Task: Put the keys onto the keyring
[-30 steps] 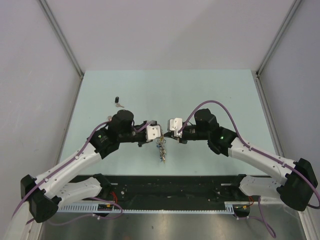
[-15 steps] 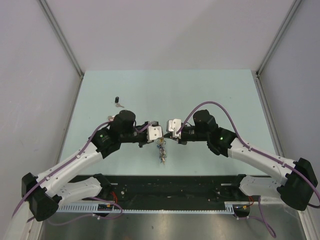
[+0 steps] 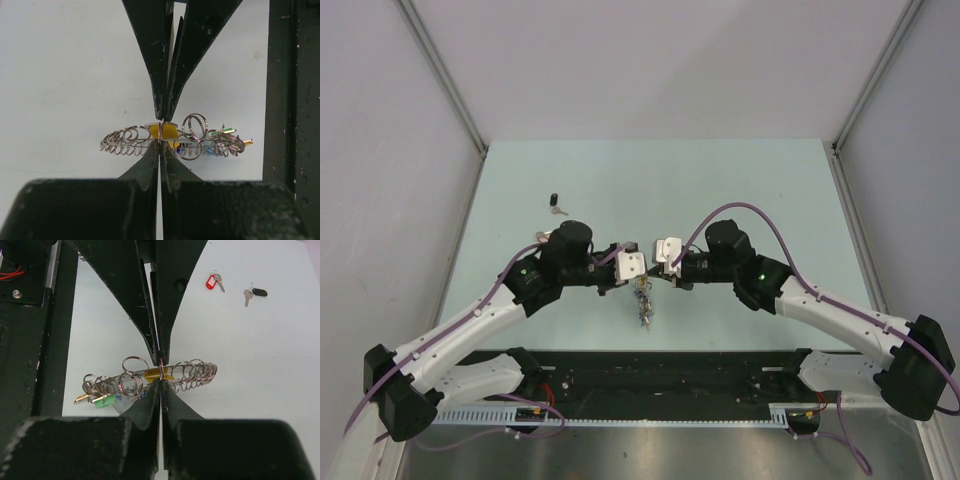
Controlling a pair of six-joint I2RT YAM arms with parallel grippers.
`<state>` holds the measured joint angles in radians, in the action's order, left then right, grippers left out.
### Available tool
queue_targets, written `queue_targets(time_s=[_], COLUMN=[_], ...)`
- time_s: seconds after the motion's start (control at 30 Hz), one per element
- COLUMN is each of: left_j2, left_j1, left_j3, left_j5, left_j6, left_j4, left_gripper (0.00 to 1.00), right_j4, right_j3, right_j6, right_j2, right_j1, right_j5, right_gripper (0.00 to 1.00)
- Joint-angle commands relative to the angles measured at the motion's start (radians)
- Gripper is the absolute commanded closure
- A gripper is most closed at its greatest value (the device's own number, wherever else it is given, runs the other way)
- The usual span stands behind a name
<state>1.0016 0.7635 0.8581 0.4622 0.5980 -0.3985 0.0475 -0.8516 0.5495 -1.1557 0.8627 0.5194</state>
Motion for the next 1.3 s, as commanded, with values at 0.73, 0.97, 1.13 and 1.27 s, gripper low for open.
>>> queue_targets(time_s=[0.73,0.97,1.13,1.27], left_j2=[-0.081,-0.08,-0.08,-0.074], left_j1=[-0.018,-0.02,-0.02,-0.02], left_j3=[-0.018,-0.022,-0.025,-0.024], left_j5=[-0.077,-0.123,-0.163,-0.195], left_j6=[-0.095,-0.145,-0.179,-0.202], left_j4=[0.199,0.239,0.262,0.271], left_gripper=[1.0,1.0,1.0,1.0], right_j4=[-0.078,-0.219,-0.288,-0.299], right_j3=[-0.029,-0.003,0.0,0.0], right_j6=[-0.08,-0.21,-0.273,-0.292], right_j2=[0.09,0.045,0.022,0.025], right_j1=[-0.099,-0.114,-0.108,-0.106], right_j5=[0.053,0.053,0.039,0.033], right_gripper=[0.79,0.79,0.79,0.79])
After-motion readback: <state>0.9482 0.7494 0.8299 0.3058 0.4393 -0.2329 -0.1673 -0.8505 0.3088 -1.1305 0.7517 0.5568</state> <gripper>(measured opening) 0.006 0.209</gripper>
